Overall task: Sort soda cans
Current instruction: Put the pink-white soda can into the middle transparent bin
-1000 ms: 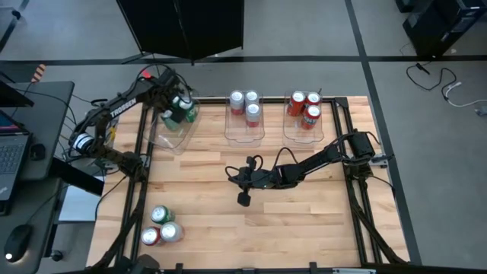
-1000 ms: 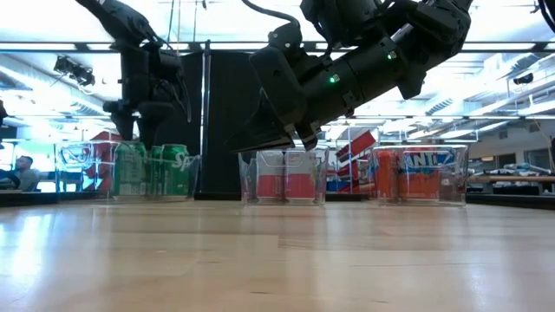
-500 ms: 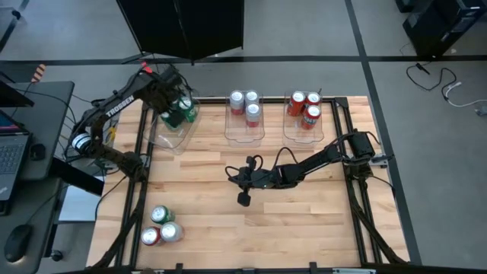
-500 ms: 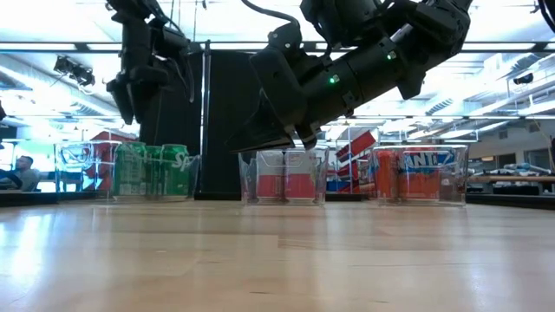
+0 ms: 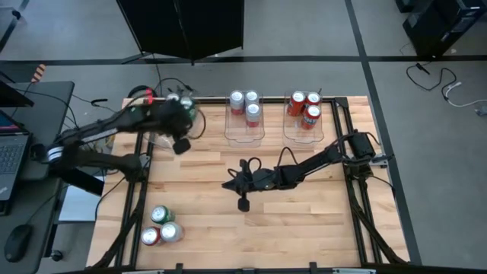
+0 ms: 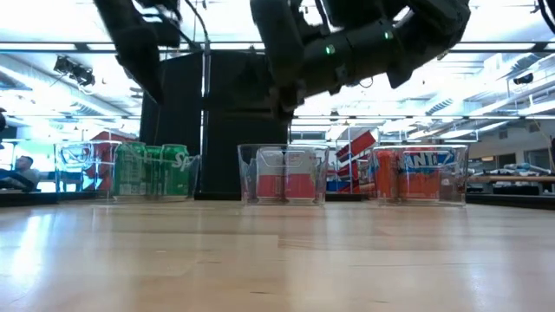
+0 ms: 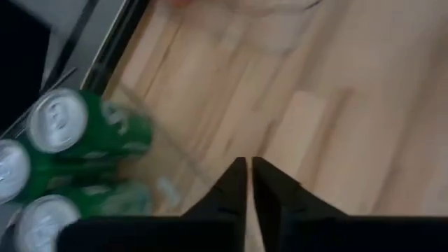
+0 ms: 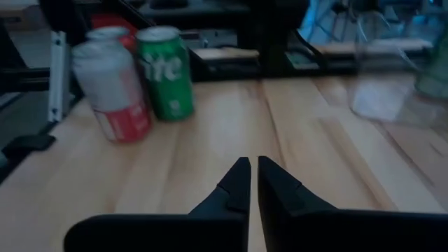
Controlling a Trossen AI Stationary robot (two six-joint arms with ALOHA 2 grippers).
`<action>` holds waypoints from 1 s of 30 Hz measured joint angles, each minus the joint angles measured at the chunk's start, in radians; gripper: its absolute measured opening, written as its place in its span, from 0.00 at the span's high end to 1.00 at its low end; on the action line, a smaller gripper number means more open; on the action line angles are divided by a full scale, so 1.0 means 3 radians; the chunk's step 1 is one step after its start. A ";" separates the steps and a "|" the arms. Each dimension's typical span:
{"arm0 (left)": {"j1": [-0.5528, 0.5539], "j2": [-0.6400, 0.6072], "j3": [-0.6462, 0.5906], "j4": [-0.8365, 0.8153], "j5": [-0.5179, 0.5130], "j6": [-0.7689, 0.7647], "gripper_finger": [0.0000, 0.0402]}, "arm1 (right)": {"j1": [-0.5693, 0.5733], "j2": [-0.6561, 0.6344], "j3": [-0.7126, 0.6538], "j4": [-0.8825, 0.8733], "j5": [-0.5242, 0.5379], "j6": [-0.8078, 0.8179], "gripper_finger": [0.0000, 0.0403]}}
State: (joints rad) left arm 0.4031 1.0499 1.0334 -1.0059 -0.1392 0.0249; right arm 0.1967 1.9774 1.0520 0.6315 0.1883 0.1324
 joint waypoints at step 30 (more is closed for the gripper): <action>-0.1851 -0.1734 -0.1617 0.1811 0.0007 -0.0442 0.99 | 0.0390 0.0000 0.0754 -0.0199 -0.0133 -0.0192 0.75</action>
State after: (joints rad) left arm -0.1522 0.5297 0.5484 -0.4628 -0.1371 -0.1078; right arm 0.3138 1.9774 1.2782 0.5717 0.1482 0.0748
